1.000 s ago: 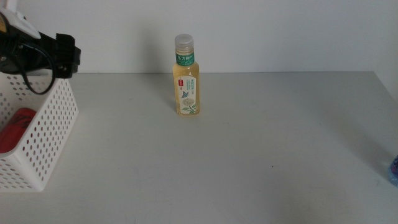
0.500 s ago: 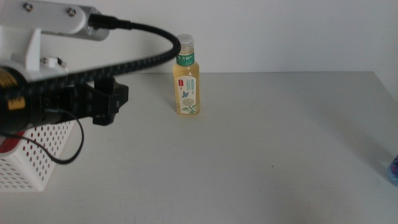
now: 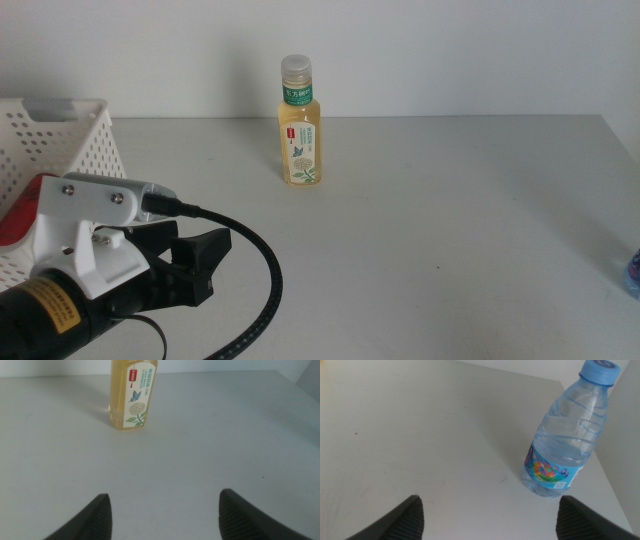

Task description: Use arms to grab the bottles and put them into the dustbin to the left of the table.

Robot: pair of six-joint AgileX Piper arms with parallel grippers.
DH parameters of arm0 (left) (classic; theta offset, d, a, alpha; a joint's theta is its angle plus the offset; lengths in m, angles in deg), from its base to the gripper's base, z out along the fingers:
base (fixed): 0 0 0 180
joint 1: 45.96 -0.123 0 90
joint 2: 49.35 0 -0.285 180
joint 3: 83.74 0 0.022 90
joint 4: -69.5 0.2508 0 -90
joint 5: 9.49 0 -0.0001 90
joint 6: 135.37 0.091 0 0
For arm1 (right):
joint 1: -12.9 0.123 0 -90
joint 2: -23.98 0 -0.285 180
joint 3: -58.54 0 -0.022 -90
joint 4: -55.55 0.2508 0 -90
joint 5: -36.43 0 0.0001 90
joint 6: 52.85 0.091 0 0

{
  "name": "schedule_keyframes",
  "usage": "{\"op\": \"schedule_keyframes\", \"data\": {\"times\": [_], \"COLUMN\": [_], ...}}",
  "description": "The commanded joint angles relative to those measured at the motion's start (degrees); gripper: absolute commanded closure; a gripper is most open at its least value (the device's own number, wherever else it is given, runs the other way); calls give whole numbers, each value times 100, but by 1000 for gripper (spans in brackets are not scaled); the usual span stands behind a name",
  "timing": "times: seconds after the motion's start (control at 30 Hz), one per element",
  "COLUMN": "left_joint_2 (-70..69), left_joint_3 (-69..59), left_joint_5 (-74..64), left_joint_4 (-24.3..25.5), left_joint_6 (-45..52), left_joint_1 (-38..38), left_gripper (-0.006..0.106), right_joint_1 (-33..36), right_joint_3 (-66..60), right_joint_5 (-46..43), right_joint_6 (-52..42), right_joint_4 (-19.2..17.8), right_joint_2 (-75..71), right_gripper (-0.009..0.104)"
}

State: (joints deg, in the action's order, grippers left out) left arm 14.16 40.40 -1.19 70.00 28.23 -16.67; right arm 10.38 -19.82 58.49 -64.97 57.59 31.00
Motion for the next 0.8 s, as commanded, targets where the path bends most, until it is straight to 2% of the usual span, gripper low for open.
{"op": "schedule_keyframes", "data": {"times": [0.0, 0.37, 0.77], "left_joint_2": [10, 585, 2601], "left_joint_3": [75, 82, 82], "left_joint_5": [743, 900, 4063], "left_joint_4": [-85, -109, -124], "left_joint_6": [0, 0, -22], "left_joint_1": [29, 29, 29], "left_gripper": [34, 48, 48], "right_joint_1": [-38, -38, -38], "right_joint_3": [8, 8, 8], "right_joint_5": [-354, -354, -354], "right_joint_6": [-50, -50, -50], "right_joint_4": [-43, -43, -43], "right_joint_2": [-125, -125, -125], "right_gripper": [27, 27, 27]}}
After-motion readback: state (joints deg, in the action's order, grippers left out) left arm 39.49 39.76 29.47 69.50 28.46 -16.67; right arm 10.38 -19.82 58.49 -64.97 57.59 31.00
